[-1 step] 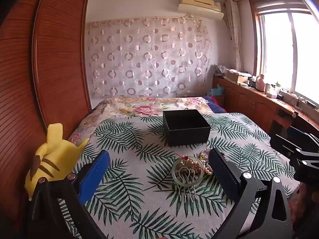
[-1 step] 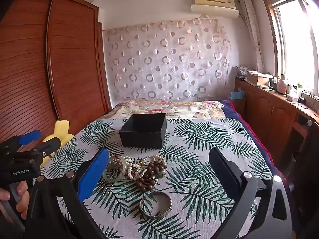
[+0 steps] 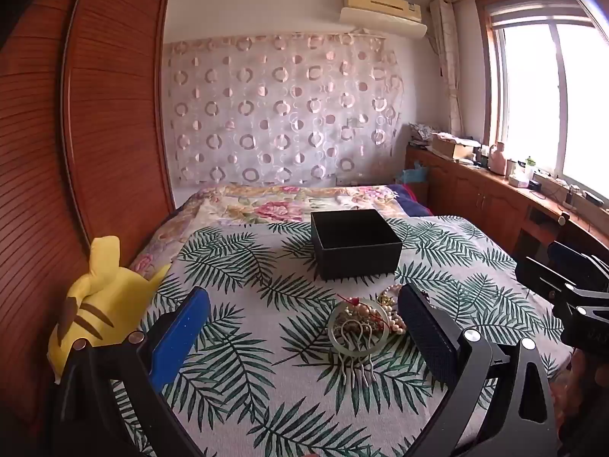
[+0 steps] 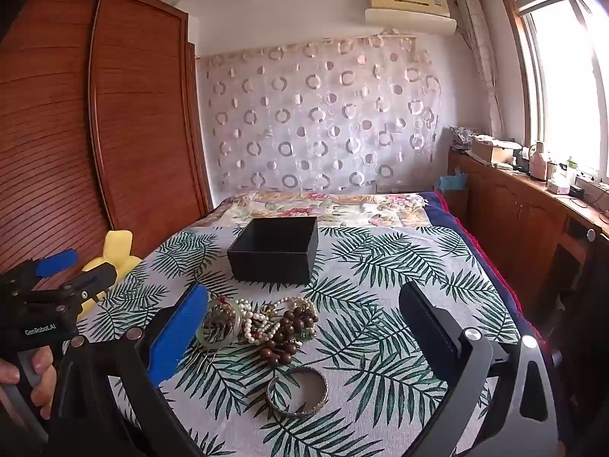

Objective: Organize jewelry

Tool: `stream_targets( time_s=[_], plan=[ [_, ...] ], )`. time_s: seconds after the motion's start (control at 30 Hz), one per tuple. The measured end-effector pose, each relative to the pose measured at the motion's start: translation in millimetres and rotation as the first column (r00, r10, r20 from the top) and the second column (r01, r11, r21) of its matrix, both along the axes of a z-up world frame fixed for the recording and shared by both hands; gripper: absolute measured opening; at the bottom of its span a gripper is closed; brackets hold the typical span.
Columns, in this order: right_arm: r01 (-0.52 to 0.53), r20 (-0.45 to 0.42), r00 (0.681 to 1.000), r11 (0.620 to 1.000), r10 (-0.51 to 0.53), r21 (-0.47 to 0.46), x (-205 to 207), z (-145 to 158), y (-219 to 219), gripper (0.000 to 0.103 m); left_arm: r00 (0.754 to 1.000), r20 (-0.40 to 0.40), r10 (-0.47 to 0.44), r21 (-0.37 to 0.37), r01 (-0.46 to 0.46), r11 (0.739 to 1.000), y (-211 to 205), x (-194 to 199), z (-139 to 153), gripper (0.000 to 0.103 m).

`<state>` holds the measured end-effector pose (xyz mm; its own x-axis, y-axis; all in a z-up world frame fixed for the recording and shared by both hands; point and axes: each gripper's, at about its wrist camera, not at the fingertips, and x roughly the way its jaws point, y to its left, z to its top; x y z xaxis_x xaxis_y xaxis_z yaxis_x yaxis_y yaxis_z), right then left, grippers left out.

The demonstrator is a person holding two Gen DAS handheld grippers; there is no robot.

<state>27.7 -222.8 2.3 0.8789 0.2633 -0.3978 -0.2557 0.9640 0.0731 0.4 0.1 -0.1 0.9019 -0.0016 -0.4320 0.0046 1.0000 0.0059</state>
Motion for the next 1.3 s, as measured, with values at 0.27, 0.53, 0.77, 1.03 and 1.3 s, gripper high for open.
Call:
stream_targets(
  time_s=[0.27,0.53,0.77,1.03,1.3],
  plan=[
    [-0.003,-0.001,1.000,1.000,0.003,0.000,-0.5,0.5,0.4,0.101,1.000,0.004,0.003,0.001,-0.003,1.000,1.1,-0.1,0.5,0.096],
    [0.000,0.004,1.000,1.000,0.000,0.002,-3.2,0.8,2.7,0.101,1.000,0.005,0.000,0.005,0.000,1.000,-0.2,-0.3,0.1,0.096],
    [0.001,0.006,1.000,1.000,-0.001,0.007,-2.4,-0.2,1.1,0.101,1.000,0.006,0.000,0.005,0.000,1.000,1.0,2.1,1.0,0.096],
    [0.001,0.005,1.000,1.000,-0.001,0.009,-2.6,-0.7,1.0,0.101,1.000,0.009,-0.001,0.006,0.001,1.000,-0.1,-0.2,0.7,0.096],
    [-0.001,0.004,1.000,1.000,0.001,0.008,-2.9,-0.9,0.8,0.101,1.000,0.005,0.000,0.000,0.000,1.000,1.4,3.7,1.7,0.096]
  ],
)
